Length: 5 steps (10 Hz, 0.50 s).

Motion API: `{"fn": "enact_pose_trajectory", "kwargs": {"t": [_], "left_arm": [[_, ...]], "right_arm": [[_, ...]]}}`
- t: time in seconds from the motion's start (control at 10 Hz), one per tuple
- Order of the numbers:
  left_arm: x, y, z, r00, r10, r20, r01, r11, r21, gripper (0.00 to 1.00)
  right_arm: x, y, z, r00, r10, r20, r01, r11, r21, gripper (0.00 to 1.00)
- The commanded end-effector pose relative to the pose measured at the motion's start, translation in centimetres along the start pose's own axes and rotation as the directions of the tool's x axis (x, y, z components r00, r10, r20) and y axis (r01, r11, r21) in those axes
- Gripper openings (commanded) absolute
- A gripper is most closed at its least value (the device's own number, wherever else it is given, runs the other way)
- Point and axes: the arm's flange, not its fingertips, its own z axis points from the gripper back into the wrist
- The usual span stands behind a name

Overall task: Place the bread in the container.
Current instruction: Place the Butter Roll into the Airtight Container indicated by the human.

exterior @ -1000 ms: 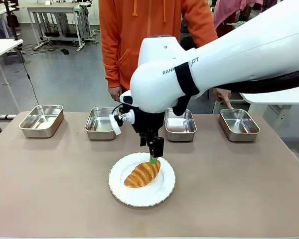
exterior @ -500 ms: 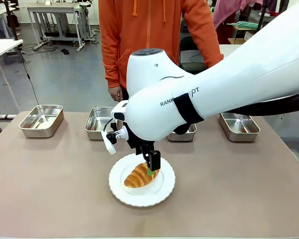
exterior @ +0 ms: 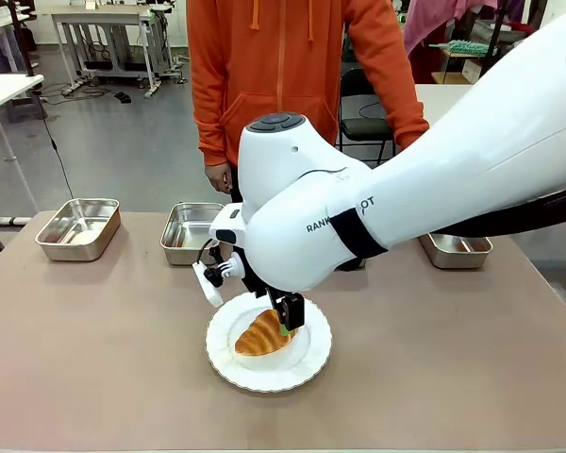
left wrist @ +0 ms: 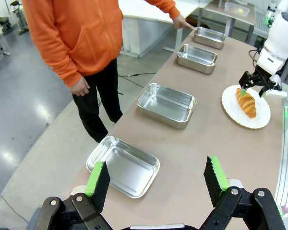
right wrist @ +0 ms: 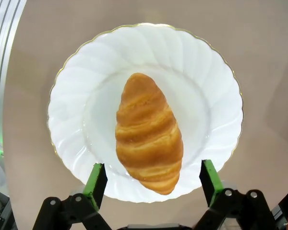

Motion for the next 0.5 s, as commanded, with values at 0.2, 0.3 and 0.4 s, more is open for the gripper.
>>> {"fn": "enact_pose_trajectory", "kwargs": {"t": [0.2,0.3,0.4], "left_arm": [[0.1,-0.2,0.1,1.000,-0.012,0.009,0.012,1.000,-0.006,1.00],[0.1,-0.2,0.1,1.000,-0.012,0.009,0.012,1.000,-0.006,1.00],[0.1,-0.2,0.1,1.000,-0.012,0.009,0.012,1.000,-0.006,1.00]], "right_arm": [[0.3,0.6,-2.0,0.999,0.043,0.011,-0.043,0.999,-0.013,1.00],[0.3,0.7,-2.3,0.998,0.054,0.013,-0.054,0.998,-0.013,1.00],[0.3,0.7,-2.8,0.998,0.067,0.011,-0.067,0.998,-0.011,1.00]]}}
